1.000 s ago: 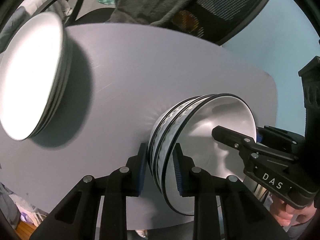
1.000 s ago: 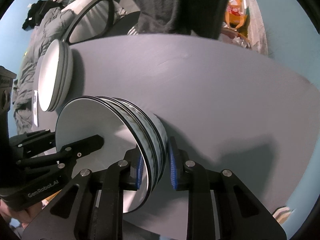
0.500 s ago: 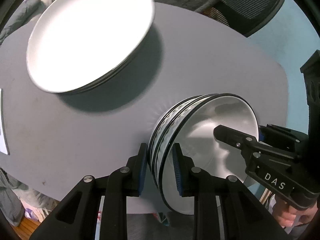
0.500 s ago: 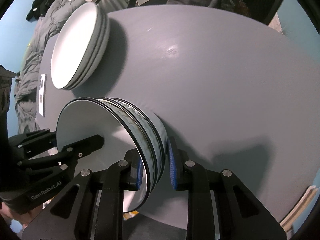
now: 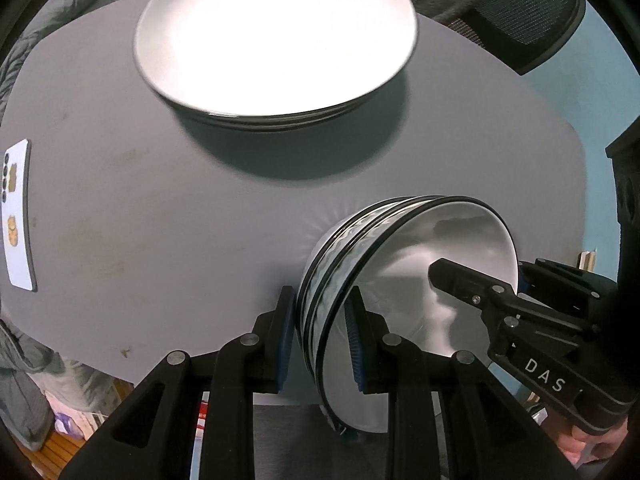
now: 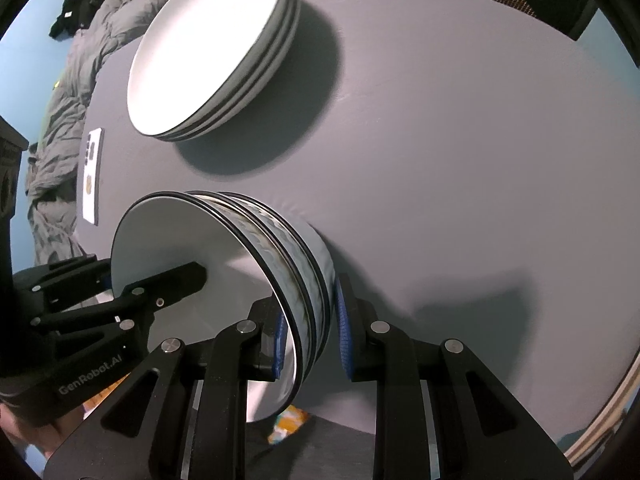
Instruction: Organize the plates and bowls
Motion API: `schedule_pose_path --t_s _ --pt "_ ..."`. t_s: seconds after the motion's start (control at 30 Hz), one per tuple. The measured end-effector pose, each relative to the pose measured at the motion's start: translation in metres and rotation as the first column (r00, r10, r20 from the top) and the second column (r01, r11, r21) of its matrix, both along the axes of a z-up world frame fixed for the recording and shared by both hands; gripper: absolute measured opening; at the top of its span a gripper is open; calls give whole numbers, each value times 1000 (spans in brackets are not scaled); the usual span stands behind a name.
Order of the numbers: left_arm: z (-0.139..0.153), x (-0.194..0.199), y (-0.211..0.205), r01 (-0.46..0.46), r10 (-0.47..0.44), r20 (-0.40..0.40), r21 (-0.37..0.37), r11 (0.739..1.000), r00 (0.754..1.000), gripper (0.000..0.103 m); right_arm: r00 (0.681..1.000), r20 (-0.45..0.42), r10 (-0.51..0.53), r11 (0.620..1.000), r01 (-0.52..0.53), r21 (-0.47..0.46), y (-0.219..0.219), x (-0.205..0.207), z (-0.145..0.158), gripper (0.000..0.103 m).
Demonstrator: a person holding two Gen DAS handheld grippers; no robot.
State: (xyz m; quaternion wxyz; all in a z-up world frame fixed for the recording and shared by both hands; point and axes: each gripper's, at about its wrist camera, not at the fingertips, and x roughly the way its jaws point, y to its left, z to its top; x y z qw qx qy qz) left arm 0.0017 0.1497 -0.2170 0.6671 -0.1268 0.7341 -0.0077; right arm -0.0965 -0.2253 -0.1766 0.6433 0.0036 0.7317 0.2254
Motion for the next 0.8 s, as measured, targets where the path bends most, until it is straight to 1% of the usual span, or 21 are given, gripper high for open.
schedule_pose_path --t_s 0.23,0.37,0.4,0.47,0.5,0.8 --pt "0 -7 19 -5 5 -3 -1 1000 1000 24 1000 -6 -7 1000 7 0 20 -5 -1 22" --pt "0 -4 19 0 0 -5 0 1000 1000 24 1000 -12 -19 1000 19 3 30 -8 -1 22" --pt "-3 1 12 1 -1 -5 1 1000 1000 24 1000 -14 -24 1000 24 4 32 -8 -2 22" --pt "-6 4 12 6 -6 -6 -1 1000 1000 24 999 -15 -31 1000 31 4 39 -10 -2 22" --pt "-7 7 2 6 -6 -6 -1 1000 1000 24 999 -15 -34 999 34 4 42 -11 -2 22" --pt "-6 1 -5 33 -33 0 -13 999 999 24 999 -11 -53 999 53 1 58 -17 -3 22"
